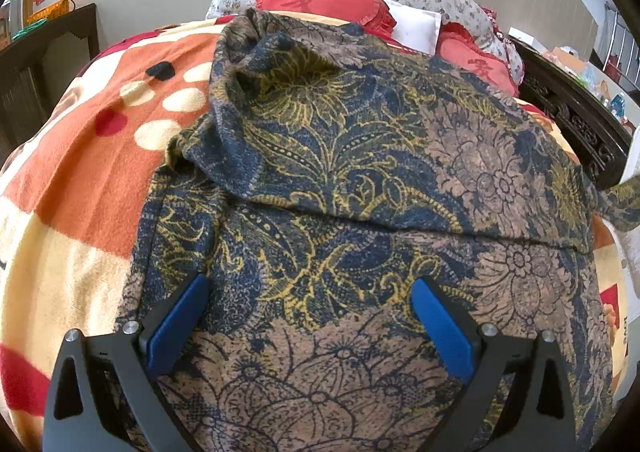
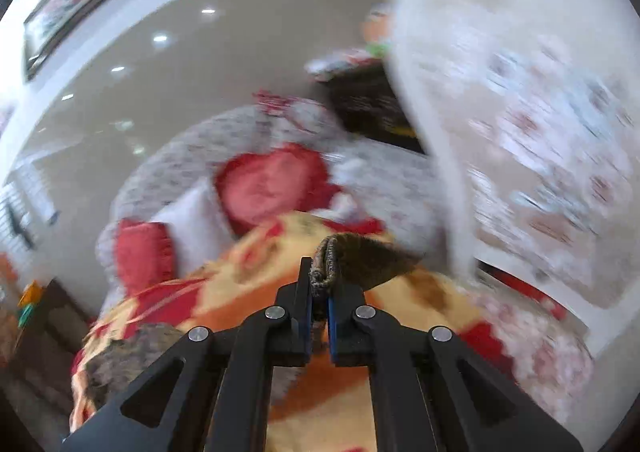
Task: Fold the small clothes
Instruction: 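Grasp the other sleeve cuff with the right gripper, then lift the sleeve with the right gripper and fold it toward the left gripper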
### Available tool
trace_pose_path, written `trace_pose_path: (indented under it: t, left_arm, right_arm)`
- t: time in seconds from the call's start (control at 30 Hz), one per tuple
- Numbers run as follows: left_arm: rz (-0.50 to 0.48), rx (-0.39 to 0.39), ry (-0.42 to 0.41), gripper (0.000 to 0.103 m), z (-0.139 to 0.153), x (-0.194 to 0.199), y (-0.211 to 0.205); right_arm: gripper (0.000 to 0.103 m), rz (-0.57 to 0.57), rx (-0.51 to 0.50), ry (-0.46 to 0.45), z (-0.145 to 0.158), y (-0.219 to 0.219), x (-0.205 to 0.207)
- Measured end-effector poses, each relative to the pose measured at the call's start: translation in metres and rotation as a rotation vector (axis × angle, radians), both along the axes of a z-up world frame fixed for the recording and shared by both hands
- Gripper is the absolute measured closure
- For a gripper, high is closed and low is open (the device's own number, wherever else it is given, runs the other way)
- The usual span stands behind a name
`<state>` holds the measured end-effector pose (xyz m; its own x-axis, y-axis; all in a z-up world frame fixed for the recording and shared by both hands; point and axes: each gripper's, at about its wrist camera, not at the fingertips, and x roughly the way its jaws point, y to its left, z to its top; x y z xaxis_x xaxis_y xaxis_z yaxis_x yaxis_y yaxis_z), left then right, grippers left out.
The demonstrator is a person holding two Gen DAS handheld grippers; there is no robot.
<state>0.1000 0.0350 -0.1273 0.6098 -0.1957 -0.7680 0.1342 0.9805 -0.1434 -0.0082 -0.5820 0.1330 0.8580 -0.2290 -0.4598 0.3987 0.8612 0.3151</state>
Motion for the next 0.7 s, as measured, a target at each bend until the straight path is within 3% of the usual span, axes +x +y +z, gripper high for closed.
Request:
trace_pose_path:
  t: [0.17,0.3,0.4,0.53,0.7]
  left_arm:
    - [0.001,-0.033,-0.005,0.000,0.001,-0.001,0.004]
    - [0.007,-0.084,-0.011,0.000,0.002,-0.001,0.012]
    - [0.009,-0.111,-0.016,0.000,0.003,-0.001,0.016]
    - [0.011,-0.150,-0.023,0.000,0.003,-0.002,0.022]
    - [0.011,-0.204,-0.029,0.000,0.004,-0.003,0.029]
  right_arm:
    - [0.084,0.351,-0.020,-0.088,0.023,0.114,0.039]
    - [0.084,0.569,-0.018,-0.079,0.016,0.208,0.069]
    - [0.084,0.697,0.038,-0.062,0.003,0.270,0.095]
    - [0.084,0.790,0.099,0.003,-0.036,0.346,0.134]
    - [0.084,0.846,0.216,0.152,-0.116,0.427,0.178]
